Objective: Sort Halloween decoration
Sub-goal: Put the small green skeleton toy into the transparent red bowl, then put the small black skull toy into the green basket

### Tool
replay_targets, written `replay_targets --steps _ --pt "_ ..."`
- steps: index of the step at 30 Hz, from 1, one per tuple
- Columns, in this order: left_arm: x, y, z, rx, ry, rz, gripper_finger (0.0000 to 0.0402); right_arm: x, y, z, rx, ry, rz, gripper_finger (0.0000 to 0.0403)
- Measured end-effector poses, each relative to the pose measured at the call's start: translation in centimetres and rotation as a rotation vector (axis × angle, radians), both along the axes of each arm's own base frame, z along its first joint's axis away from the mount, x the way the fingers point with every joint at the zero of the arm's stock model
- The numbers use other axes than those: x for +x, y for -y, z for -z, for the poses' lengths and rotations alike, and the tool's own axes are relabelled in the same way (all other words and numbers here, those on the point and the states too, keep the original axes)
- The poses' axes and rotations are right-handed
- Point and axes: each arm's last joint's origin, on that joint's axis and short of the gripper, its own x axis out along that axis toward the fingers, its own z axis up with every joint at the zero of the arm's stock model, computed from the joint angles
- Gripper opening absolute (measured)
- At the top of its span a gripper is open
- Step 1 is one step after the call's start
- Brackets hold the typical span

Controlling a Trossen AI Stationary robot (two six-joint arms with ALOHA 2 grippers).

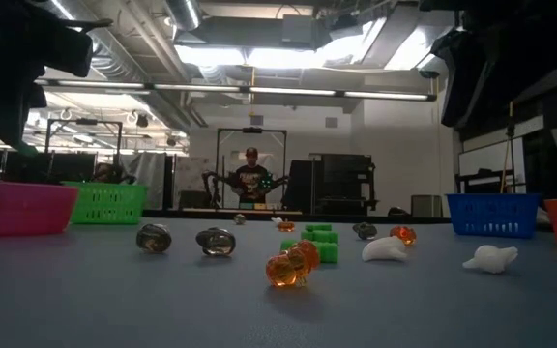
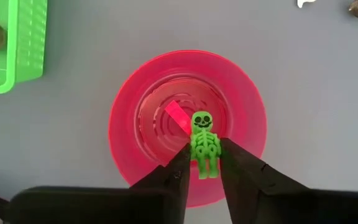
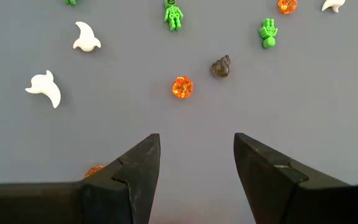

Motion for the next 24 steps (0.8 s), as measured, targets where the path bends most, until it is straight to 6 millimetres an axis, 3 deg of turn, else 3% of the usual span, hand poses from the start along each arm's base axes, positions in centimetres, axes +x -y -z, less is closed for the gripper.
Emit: replay_targets --steps 15,24 --pt "0.0 -0.04 0.01 0.005 0.003 -0.023 0.0137 0.0 0.0 0.0 0.0 0.0 0.0 0.0205" --pt "0.1 -0.06 -0.03 0.021 0.018 -0.029 0.0153 0.0 0.0 0.0 0.0 0.0 -0.001 0.0205"
